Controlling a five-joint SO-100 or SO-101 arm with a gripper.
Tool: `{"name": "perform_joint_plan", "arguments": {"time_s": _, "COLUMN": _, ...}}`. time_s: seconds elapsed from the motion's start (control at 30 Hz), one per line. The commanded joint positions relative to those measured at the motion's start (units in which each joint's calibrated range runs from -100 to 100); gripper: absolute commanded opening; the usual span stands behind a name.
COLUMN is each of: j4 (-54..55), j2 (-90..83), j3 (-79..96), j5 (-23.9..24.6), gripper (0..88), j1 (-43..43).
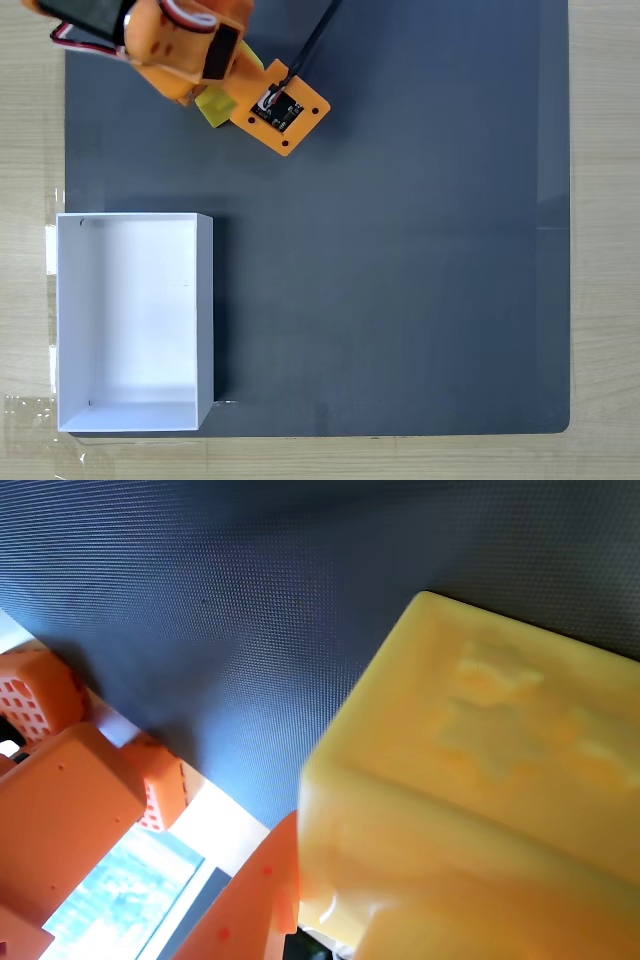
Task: Grasp a yellow block and put it in the box
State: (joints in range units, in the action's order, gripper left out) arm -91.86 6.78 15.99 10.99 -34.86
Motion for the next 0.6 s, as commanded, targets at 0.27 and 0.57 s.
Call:
{"name": "perform_joint_plan", "arguments": {"time_s": 0.27, "j4": -0.63, "j2": -5.77, "j3": -2.38, "j5": -0.34, "gripper": 21.0, "j1": 3.89}}
{"name": "perform_joint_plan", "arguments": {"time_s": 0.57, "j4": 0.15, "j2": -27.97, "j3": -13.50, "j5": -0.34, "gripper": 21.0, "j1": 22.24}}
